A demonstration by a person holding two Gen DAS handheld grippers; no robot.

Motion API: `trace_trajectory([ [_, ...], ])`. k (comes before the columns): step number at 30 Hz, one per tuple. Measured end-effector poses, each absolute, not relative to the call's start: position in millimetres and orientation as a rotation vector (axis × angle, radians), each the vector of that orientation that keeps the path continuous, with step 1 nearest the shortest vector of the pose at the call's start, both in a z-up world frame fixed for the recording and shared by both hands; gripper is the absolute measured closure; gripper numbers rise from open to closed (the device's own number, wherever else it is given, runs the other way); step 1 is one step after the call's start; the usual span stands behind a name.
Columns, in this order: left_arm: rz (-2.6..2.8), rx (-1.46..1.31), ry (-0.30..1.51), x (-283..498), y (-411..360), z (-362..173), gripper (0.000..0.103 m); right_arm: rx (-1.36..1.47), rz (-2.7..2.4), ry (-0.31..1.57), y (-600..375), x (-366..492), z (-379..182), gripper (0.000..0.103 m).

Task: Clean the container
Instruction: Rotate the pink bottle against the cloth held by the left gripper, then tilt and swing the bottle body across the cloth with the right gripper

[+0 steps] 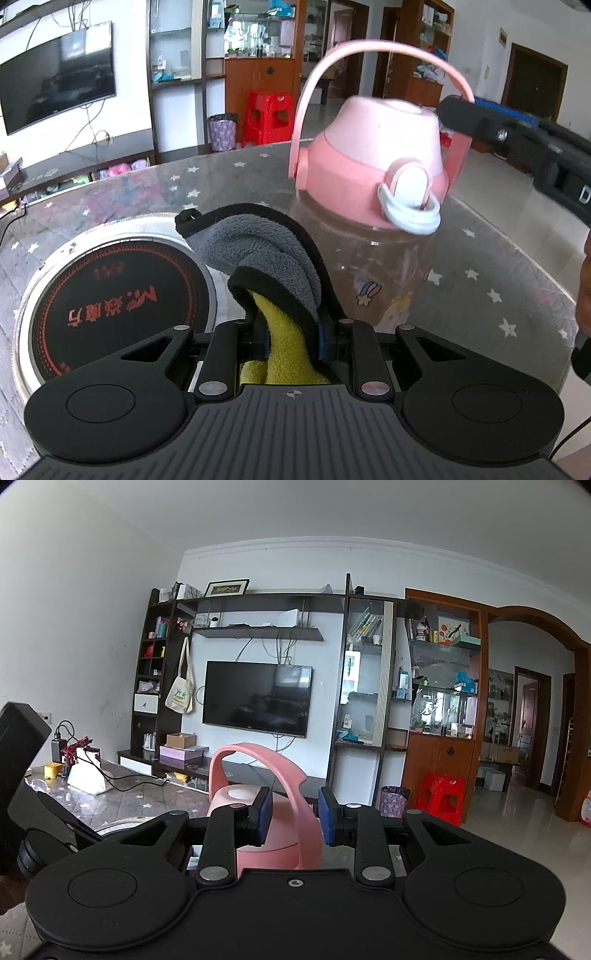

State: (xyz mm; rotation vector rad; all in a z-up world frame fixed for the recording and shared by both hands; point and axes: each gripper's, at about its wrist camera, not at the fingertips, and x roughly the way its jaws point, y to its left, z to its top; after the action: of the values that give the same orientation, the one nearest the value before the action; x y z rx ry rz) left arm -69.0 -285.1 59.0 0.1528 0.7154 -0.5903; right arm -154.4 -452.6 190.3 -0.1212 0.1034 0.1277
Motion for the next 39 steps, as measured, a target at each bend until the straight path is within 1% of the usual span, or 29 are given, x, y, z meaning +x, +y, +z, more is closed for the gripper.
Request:
trace_trajectory([
  [9, -0.598, 0.167, 0.739, -71, -289, 51, 0.082, -0.117, 0.118, 0.106, -451, -154, 186, 0.074],
  [10, -0.601, 0.166, 0.740, -71, -290, 51, 0.082, -0.118, 0.119, 0.108, -450, -154, 185, 0.077],
  [12, -0.614, 0.175, 0.741, -73, -295, 49, 0.082, -0.122, 0.114, 0.109, -447, -153, 184, 0.078],
  [13, -0.622, 0.178, 0.741, -74, -297, 48, 0.082, -0.123, 0.109, 0.109, -446, -152, 184, 0.083],
  [14, -0.629, 0.179, 0.742, -75, -299, 48, 0.082, -0.124, 0.103, 0.109, -445, -151, 184, 0.085],
  [28, -0.698, 0.205, 0.745, -77, -321, 43, 0.081, -0.113, 0.046, 0.123, -452, -135, 182, 0.086],
  [39, -0.674, 0.250, 0.652, -70, -311, 81, 0.081, -0.107, 0.048, 0.121, -451, -134, 180, 0.086],
])
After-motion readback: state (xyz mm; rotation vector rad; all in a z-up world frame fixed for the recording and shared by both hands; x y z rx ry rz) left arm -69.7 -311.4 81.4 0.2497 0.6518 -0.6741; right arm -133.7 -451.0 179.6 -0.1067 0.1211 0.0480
